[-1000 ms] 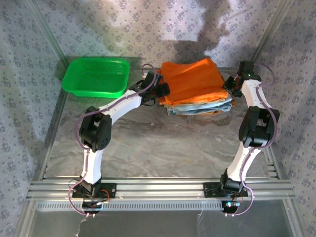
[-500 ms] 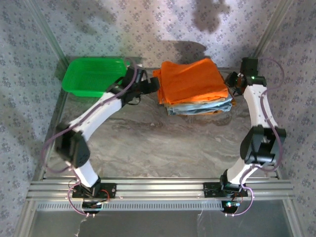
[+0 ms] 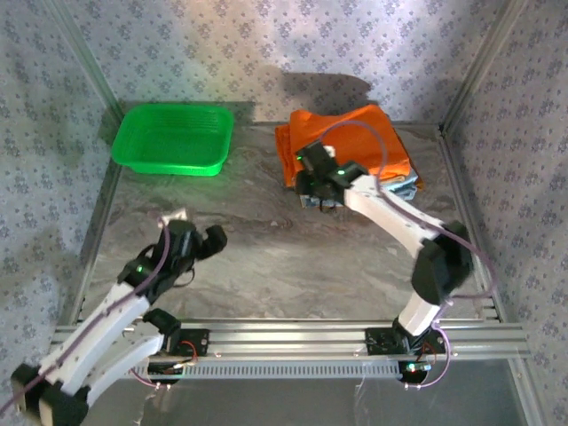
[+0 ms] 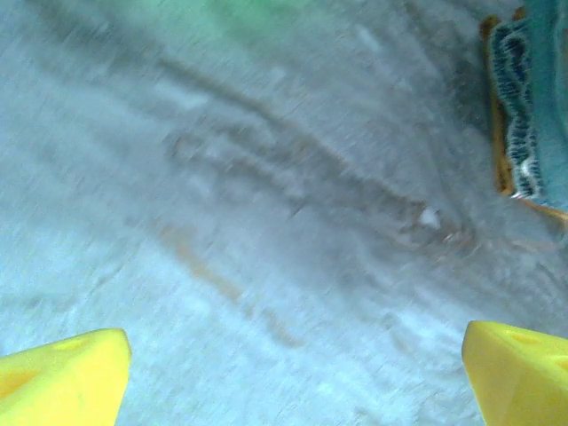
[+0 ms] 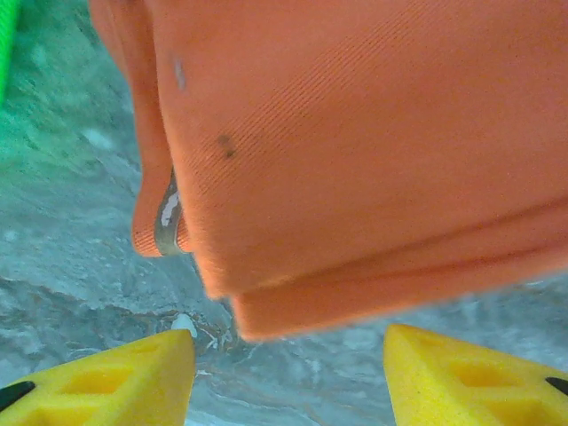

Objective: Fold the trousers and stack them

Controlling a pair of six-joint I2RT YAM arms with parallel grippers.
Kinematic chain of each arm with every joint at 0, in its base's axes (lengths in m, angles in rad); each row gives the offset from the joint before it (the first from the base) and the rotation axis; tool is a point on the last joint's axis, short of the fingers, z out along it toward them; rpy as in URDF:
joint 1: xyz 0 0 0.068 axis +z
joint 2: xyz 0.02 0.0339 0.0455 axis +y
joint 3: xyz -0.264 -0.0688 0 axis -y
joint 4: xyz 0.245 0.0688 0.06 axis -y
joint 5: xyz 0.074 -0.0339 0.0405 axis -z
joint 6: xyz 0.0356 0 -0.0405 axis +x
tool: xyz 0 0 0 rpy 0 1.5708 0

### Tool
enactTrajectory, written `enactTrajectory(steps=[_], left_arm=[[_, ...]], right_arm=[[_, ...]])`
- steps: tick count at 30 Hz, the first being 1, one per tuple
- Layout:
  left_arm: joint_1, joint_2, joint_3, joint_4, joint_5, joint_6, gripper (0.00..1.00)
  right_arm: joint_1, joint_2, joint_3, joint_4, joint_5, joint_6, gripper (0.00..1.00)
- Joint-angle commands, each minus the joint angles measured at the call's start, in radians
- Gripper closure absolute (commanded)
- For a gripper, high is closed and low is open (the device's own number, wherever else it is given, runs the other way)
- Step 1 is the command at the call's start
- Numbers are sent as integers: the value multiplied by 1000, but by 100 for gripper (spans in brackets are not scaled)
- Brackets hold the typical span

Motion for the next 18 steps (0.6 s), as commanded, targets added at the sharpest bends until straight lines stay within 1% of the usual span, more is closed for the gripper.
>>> enactTrajectory(steps=[1,5,8,11,18], left_arm=[[4,-182,-62,-91,-32,-102,5],[4,-364,-78,-208,-82,-116,4],[6,-414,-74,-234,-105,-109,3],[5,-395,-70,-226,-97,-99,3],[8,-313,-61,-179,-91,-69,3]], right_arm=[[26,135,99,-59,100,122,40],[-7,296,213,-119,144,231,41],[-56,395,278,-152,156,283,42],[-107,456,314,-176,159,317,43],[-207,534,338,-156,167,367,43]])
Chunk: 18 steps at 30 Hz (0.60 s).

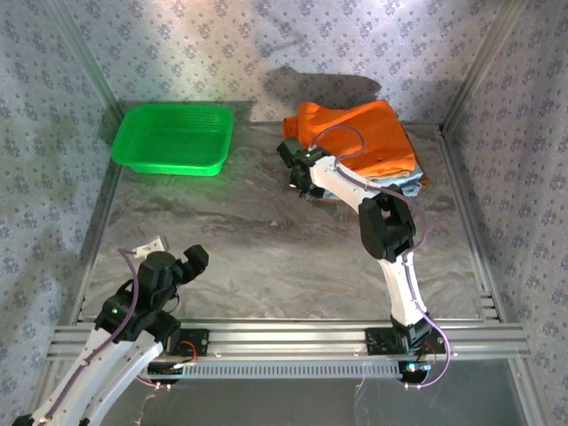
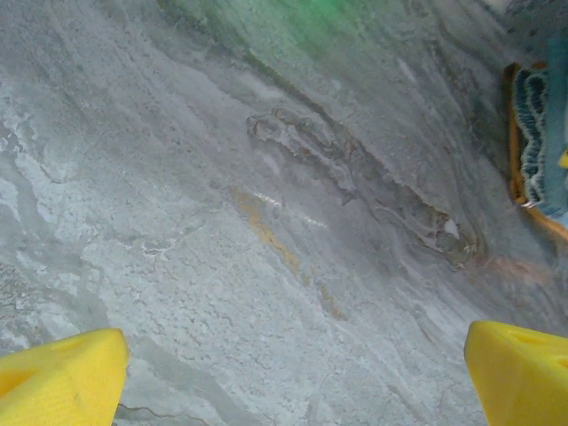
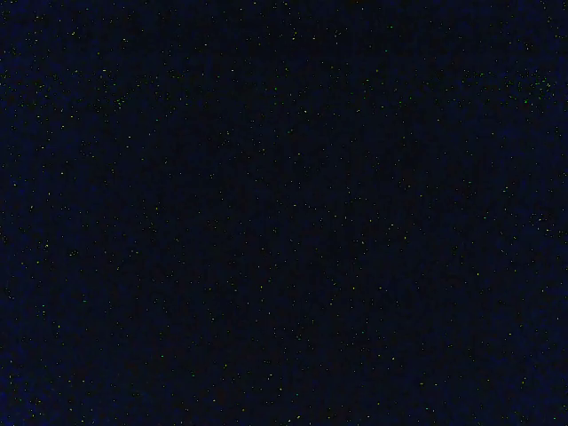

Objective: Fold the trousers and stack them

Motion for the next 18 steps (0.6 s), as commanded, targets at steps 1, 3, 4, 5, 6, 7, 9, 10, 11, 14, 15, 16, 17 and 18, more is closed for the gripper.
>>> enactTrajectory(steps=[1,3,4,5,6,7,9,10,11,14,15,16,17,18], left_arm=[[7,21,23,30,-20,25,3],[7,30,33,36,-19,35,3],[8,36,40,33,-22,42,2],[8,41,48,26,-26,47,2],[8,43,51,21,-31,51,2],[9,44,54,14,-35,53,1],[11,45,51,14,-39,52,1],[13,44,50,19,-38,51,1],[13,47,50,25,-37,52,1],[16,63,58,37,-34,52,1],[16,68,60,40,-33,54,0],[17,74,63,39,-34,54,0],[19,80,66,40,-32,53,0],[17,84,66,39,-30,54,0]], right_arm=[[-123,95,15,-30,89,59,43],[-170,124,64,-55,75,40,43],[-199,139,90,-75,67,28,43],[-227,147,100,-72,60,5,43],[-251,149,100,-58,44,-15,43],[-280,155,107,-40,14,-37,43],[-328,181,152,-46,-13,-59,44],[-347,199,189,-65,-14,-67,44],[-367,219,226,-76,-25,-76,45],[-429,276,325,-108,-85,-87,45],[-443,287,344,-110,-107,-91,45],[-454,298,361,-104,-123,-101,45],[-460,308,379,-95,-147,-121,45],[-460,316,396,-92,-167,-145,46]])
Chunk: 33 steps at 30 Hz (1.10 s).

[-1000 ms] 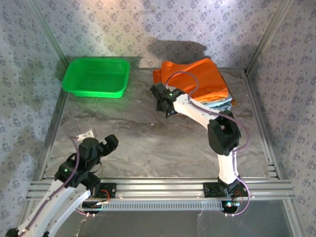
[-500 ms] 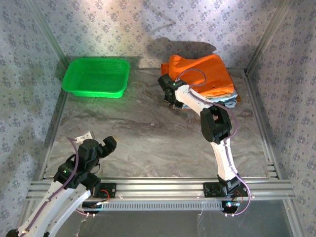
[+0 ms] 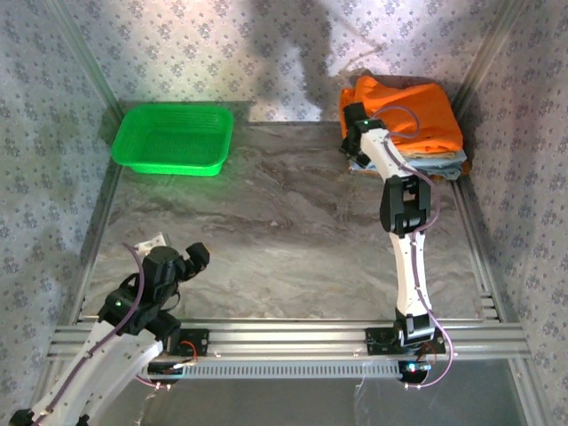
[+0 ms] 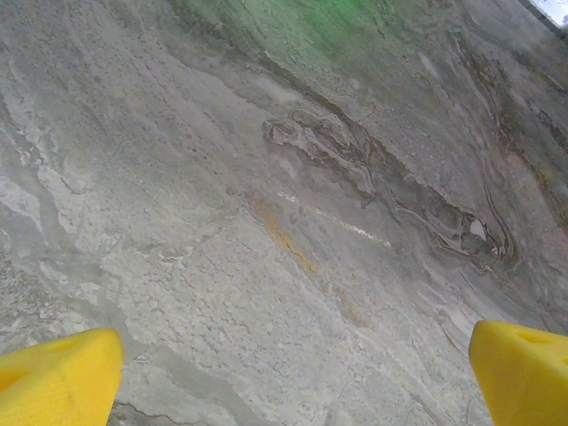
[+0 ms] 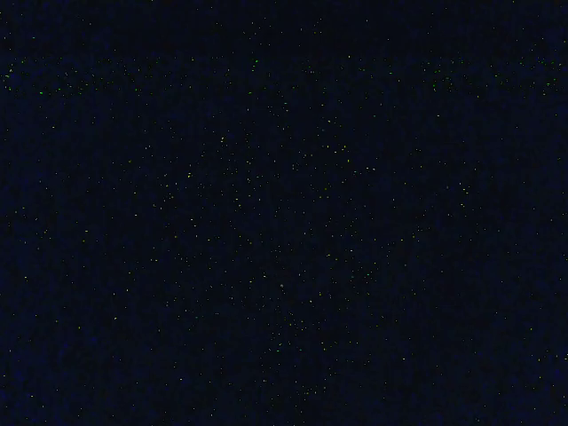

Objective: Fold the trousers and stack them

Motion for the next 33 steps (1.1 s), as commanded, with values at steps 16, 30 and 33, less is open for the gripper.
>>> enactTrajectory(steps=[16,30,33], left_arm=[[8,55,226,-65,-65,145,0],[10,223,317,140,-489,416,0],[19,172,113,539,-458,699,0]], right_arm=[[61,-387,-358,52,-1,-187,29],[277,-1235,-1151,570,239,-290,0],[253,-1239,-1205,629,190,-409,0]])
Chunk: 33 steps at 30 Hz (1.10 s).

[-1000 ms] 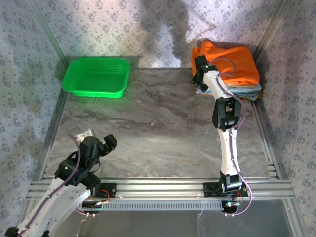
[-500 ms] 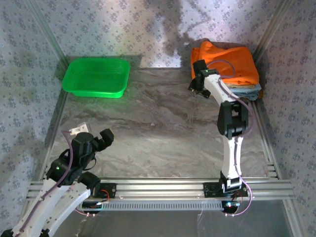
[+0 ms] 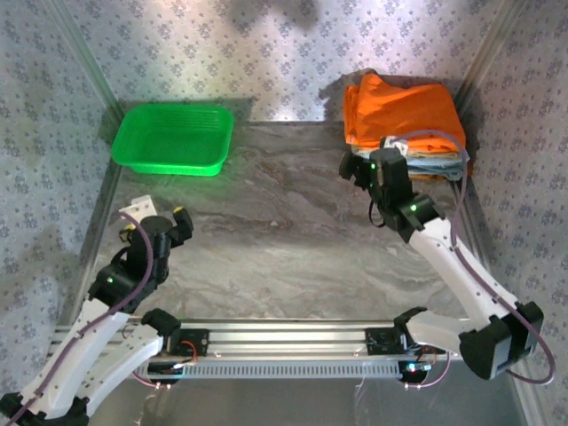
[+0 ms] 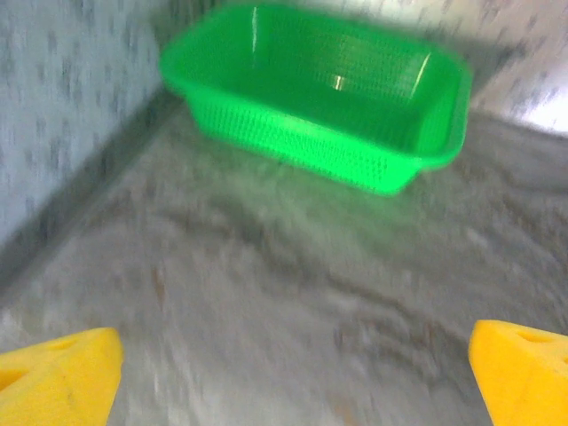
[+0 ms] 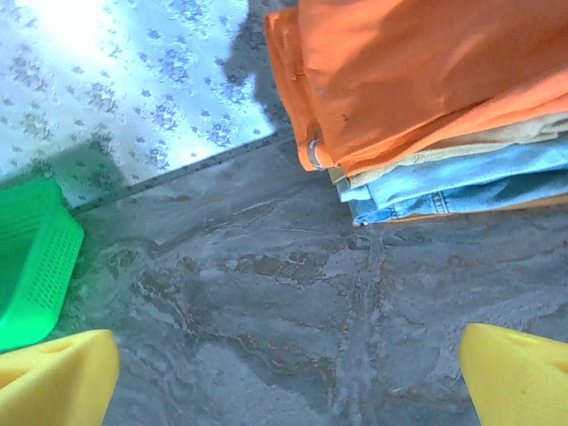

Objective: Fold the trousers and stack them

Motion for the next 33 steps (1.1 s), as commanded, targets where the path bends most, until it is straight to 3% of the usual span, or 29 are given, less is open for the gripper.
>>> enactTrajectory(steps=[1,4,7,9,14,21,24,26,28,30,33], left_arm=[[22,-48,-216,499,-17,360,0],[117,-43,-422,813,74,426,0],[275,17,-486,888,194,376,0],[378,111,-520,983,267,344,0],[480,393,-551,1248,329,339,0],[566,733,-495,1498,432,327,0],[592,894,-479,1638,546,329,0],[589,966,-449,1667,587,349,0],[590,923,-399,1503,598,350,0],[585,957,-383,1531,620,369,0],[575,958,-324,1415,648,391,0]], right_arm=[[-41,44,-53,127,-38,-165,0],[-75,37,-118,234,-139,-280,0],[-93,-58,-307,550,-233,-469,0],[-112,-96,-391,667,-318,-610,0],[-188,-86,-377,515,-401,-691,0],[-316,-89,-505,606,-377,-669,0],[-369,-58,-571,678,-373,-646,0],[-398,-22,-621,754,-363,-607,0],[-424,15,-657,812,-380,-584,0],[-427,52,-691,877,-357,-584,0],[-430,108,-748,1011,-332,-595,0]])
